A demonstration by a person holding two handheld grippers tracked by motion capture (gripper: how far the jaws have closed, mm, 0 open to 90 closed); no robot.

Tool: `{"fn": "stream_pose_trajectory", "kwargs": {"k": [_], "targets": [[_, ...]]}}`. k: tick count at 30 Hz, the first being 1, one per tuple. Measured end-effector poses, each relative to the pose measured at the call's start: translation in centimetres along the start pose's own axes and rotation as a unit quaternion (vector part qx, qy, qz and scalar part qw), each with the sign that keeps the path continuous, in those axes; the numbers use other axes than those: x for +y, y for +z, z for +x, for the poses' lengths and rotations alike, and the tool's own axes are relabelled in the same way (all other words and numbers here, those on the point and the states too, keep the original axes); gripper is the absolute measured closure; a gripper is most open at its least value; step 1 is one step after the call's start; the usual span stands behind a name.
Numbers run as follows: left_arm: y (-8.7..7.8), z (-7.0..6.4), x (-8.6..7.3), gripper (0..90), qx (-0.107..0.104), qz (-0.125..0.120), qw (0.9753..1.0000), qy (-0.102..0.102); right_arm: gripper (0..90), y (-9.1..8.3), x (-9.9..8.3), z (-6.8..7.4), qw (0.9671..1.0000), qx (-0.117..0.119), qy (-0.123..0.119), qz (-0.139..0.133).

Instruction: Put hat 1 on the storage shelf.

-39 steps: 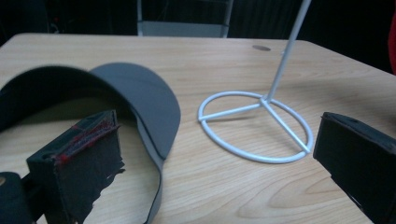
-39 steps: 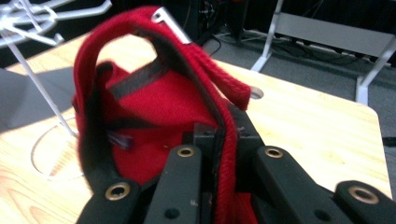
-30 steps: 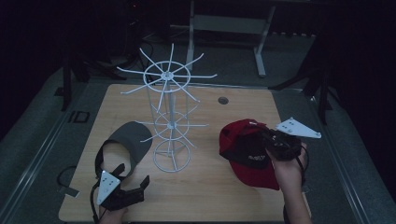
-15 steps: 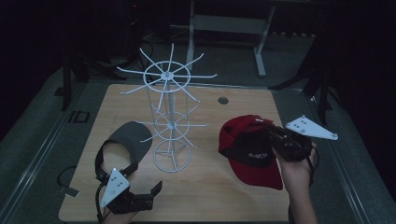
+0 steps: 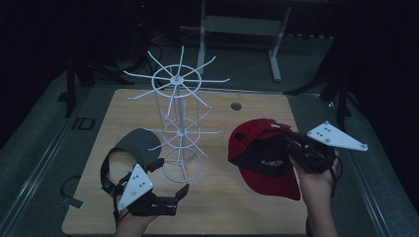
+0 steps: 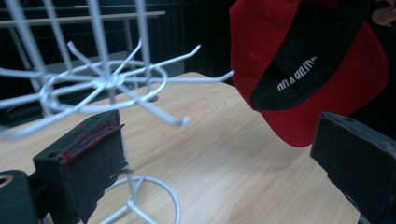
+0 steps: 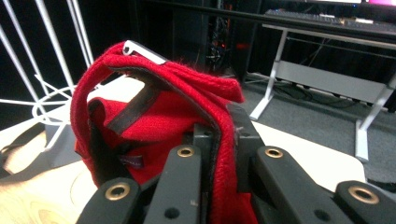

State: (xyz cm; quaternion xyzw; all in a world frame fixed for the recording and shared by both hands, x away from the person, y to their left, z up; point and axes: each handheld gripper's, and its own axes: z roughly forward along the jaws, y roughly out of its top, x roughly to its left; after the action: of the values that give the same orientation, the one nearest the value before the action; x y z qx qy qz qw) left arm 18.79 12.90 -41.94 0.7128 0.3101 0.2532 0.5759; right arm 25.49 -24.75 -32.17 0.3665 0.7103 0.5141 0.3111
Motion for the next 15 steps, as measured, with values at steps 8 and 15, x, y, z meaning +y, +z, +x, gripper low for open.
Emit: {"fn": "stream_pose_trajectory", "kwargs": {"k": [8, 15], "targets": [[1.8, -0.9, 1.7, 3.7, -0.025, 0.002, 0.9995, 0.018, 84.5, -0.5, 0.5, 0.4, 0.9999, 0.01, -0.001, -0.008], [3.6, -1.8, 2.9, 3.7, -0.046, 0.004, 0.9985, 0.029, 84.5, -0.9, 0.6, 0.9, 0.9997, 0.019, -0.001, -0.014]]}}
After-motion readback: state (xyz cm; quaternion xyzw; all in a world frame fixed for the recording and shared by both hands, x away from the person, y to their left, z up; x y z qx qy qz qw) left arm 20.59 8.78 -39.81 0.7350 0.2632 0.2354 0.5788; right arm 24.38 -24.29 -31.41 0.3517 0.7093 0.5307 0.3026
